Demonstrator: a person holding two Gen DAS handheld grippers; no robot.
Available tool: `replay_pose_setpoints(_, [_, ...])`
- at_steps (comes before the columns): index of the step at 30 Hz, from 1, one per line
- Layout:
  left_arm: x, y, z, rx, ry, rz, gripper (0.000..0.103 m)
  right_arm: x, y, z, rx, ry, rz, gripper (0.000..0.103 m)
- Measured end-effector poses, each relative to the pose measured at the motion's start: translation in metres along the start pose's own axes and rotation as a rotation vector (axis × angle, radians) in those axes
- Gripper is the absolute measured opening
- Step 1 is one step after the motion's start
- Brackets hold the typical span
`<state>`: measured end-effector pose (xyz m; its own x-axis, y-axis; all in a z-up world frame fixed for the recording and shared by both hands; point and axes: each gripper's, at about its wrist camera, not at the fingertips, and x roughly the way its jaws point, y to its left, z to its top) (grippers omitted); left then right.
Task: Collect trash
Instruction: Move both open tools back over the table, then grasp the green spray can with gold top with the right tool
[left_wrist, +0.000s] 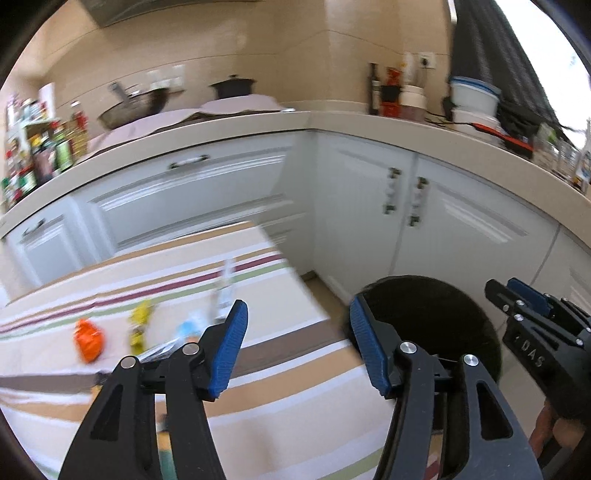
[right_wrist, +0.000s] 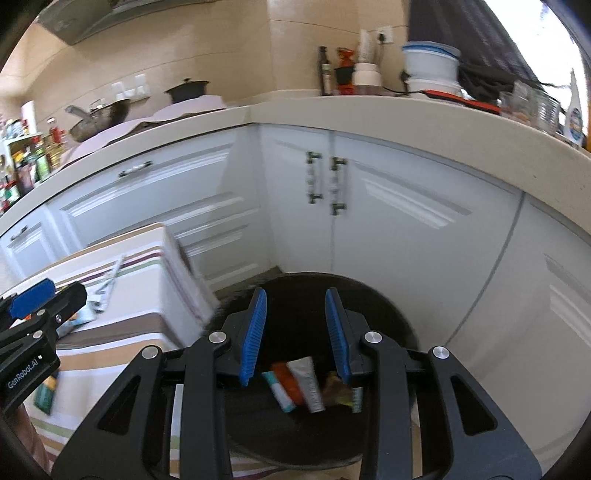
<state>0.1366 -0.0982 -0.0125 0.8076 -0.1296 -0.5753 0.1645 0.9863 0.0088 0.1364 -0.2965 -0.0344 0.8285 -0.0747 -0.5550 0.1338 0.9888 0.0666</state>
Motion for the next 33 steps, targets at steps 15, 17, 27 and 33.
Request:
replay_pose_setpoints(15, [-0.054,0.138,-0.063,-0.176,0.051,0.252,0.064,-0.019,0.126,-0.025,-0.156,0.049,0.203,0.039])
replay_pose_setpoints(17, [-0.058,0.152,-0.068,-0.194,0.059,0.272,0.064,-0.021,0.142,-0.030,-0.184,0.063,0.225,0.039])
replay_pose_setpoints(27, [-0.075,0.214,-0.098,-0.282,0.093,0.370,0.066,-0.026,0.207,-0.056,-0.286,0.139,0.322,0.039])
replay_pose_setpoints(33, [-0.078,0.238,-0.109,-0.317,0.105,0.403,0.067,-0.026,0.233,-0.069,-0.334,0.187,0.345,0.039])
